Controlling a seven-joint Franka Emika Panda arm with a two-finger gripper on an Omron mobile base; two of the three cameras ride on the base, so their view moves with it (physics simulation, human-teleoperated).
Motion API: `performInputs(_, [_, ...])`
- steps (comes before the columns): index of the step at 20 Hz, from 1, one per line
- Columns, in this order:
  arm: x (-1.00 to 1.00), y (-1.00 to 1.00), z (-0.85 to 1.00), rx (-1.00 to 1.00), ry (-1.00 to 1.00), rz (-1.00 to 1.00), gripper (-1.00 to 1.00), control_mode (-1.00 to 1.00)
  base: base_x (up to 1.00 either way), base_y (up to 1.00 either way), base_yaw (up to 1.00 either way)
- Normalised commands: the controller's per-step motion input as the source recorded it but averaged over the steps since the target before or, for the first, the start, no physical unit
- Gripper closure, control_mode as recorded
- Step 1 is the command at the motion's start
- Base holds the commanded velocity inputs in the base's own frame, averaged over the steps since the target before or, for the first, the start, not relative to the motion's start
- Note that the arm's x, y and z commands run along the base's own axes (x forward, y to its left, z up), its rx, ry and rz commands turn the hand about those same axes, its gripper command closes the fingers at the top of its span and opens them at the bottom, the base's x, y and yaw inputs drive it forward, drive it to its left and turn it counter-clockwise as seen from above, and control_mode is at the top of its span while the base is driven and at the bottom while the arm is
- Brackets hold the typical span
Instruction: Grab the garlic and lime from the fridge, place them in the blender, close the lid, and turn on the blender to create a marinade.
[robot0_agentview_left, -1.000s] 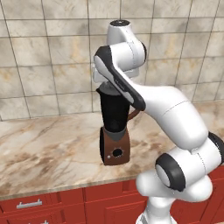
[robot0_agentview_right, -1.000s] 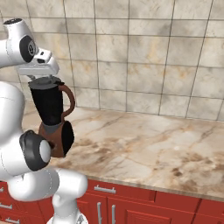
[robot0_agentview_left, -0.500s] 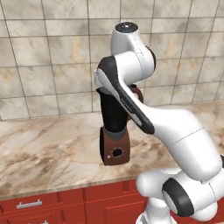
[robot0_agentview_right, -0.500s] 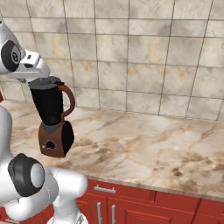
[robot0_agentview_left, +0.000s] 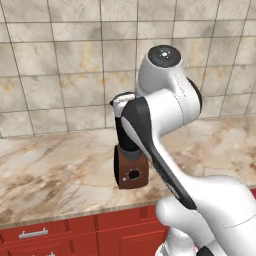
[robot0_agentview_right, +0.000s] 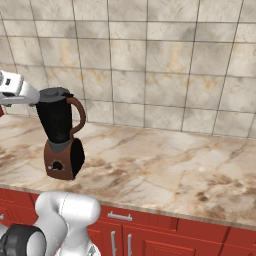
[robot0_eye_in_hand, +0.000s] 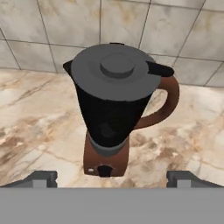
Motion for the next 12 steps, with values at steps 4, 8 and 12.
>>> performInputs(4, [-1.00, 0.00, 0.00, 0.00, -0.09, 0.00, -1.00, -1.00, 0.00, 0.00, 0.00])
performInputs(8, [-0.96, 0.04, -0.03, 0.00, -0.03, 0.01, 1.00, -1.00, 0.00, 0.00, 0.00])
performInputs(12, [-0.52, 0.17, -0.27, -0.05, 0.08, 0.06, 1.00, -1.00, 0.00, 0.00, 0.00])
